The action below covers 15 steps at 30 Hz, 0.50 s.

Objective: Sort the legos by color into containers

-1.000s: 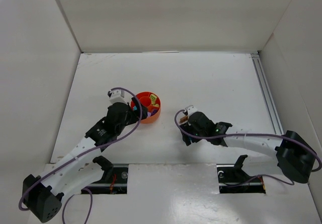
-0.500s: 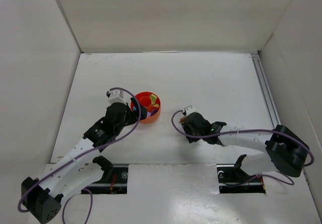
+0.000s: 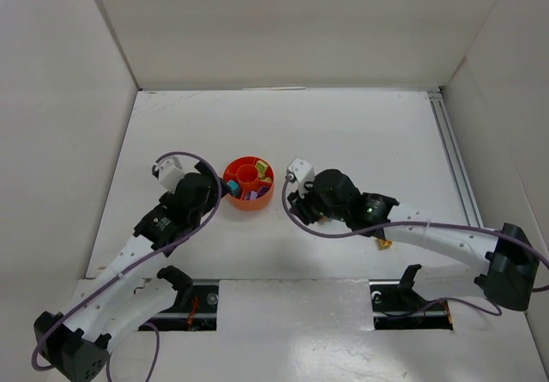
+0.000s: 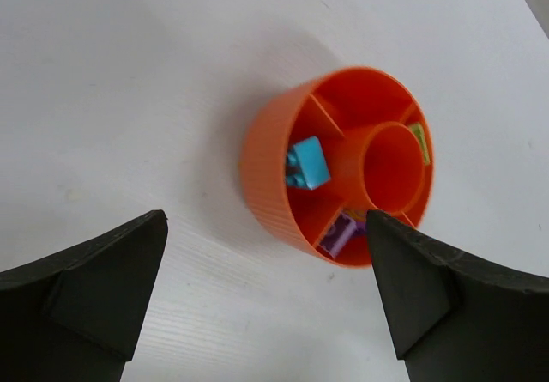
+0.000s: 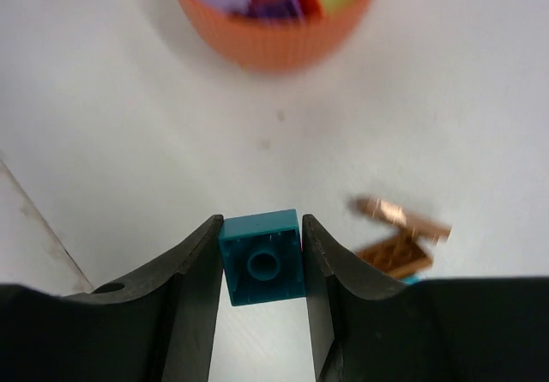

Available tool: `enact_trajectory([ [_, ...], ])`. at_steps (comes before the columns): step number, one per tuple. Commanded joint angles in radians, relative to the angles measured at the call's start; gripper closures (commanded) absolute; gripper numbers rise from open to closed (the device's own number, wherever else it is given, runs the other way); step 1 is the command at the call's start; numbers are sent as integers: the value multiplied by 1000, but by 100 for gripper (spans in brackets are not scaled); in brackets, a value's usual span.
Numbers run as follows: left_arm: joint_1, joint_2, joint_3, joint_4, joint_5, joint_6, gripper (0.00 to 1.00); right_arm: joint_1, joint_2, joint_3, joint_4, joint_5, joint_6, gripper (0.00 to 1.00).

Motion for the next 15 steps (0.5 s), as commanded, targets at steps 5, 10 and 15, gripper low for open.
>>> enact_trajectory([
  [5,172,-33,-3,-65,-17,-66,0,7,188,351,93,-126,-314,74],
  [10,347,-33,-12,-29,97,-9,0,7,386,587,84,-218,-411,74],
  [15,429,-70,-53,28,166,22,0,7,564,787,3,-247,-476,74],
])
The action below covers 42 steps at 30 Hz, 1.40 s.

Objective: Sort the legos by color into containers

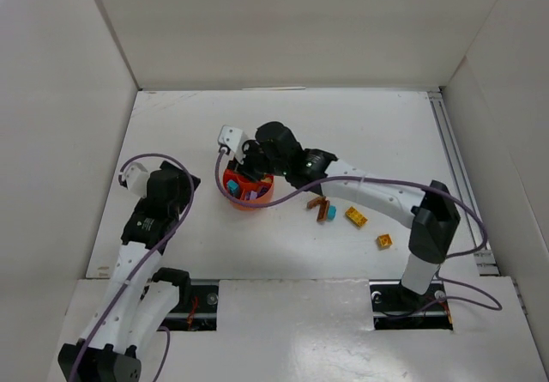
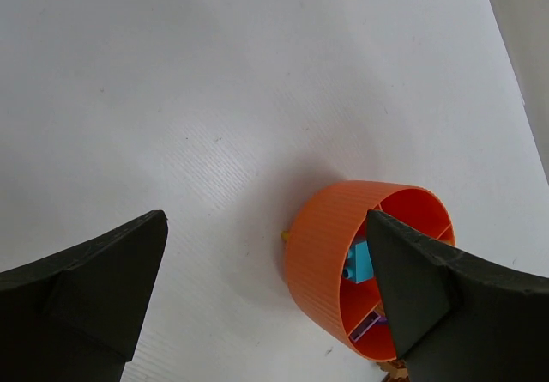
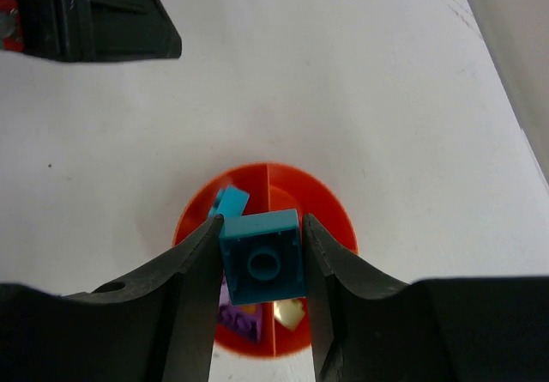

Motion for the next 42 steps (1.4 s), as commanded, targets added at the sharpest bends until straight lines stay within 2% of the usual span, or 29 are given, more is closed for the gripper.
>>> enact_trajectory([
  [1,28,-38,-21,50,60,33,0,8,115,165,-49,-54,-96,74],
  [8,28,-47,-21,41,28,33,0,17,270,316,-130,-100,-126,74],
  [21,28,-111,-31,41,28,33,0,26,354,316,-94,-118,-165,69],
  [42,28,-122,-49,50,46,42,0,26,429,370,-34,-23,-200,64],
])
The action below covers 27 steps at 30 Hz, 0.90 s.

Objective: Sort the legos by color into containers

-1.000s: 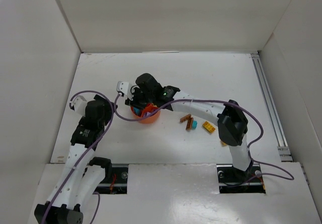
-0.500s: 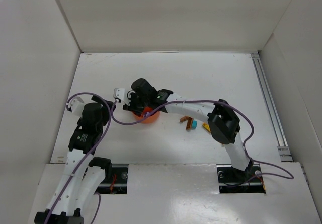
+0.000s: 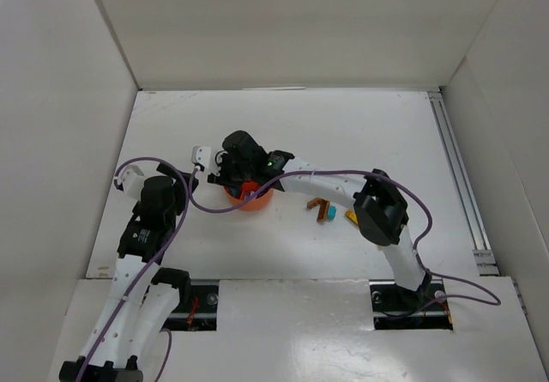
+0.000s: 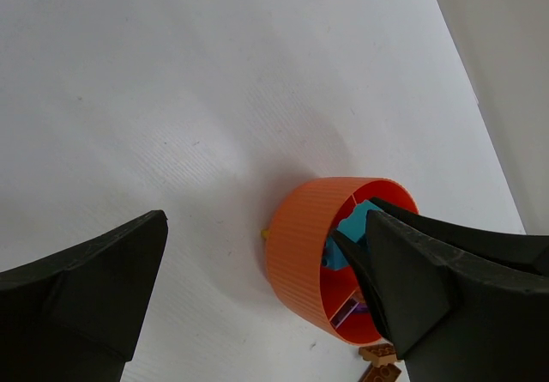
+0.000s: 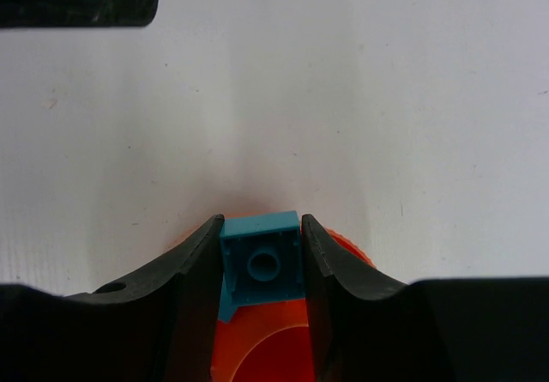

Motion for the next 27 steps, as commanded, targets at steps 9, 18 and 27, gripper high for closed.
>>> enact_trajectory([
  [9,4,-9,-14,40,15,32,0,7,64,91,71,45,-9,63],
  [18,4,-9,-14,49,15,41,0,7,64,68,80,74,0,56],
  [27,4,-9,-14,49,15,41,0,7,3,-16,100,30,20,42],
])
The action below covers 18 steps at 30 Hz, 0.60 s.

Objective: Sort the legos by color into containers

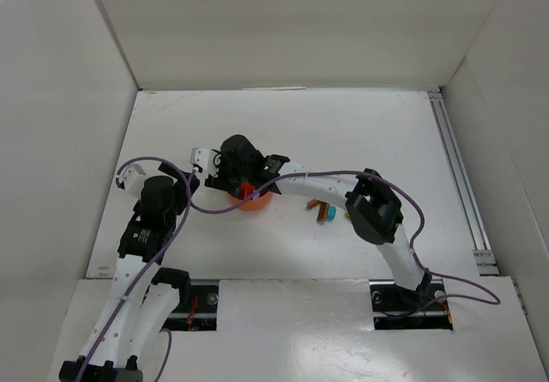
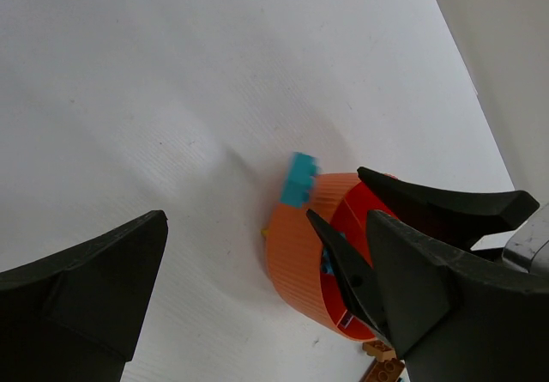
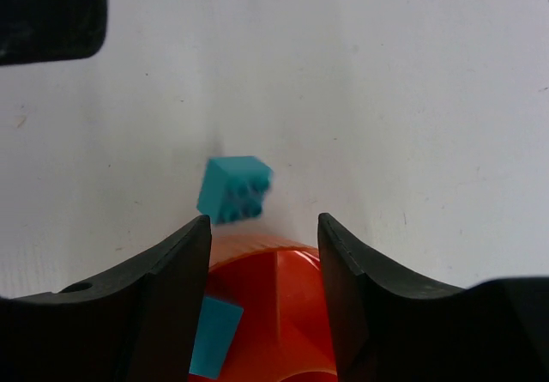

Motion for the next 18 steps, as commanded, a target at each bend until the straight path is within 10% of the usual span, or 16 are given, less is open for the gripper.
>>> enact_trajectory([
  [1,4,-9,-8,32,-1,16,0,6,-61,-29,21,-7,14,42],
  [18,4,192,-46,113,80,58,0,6,-232,-104,61,5,66,45],
])
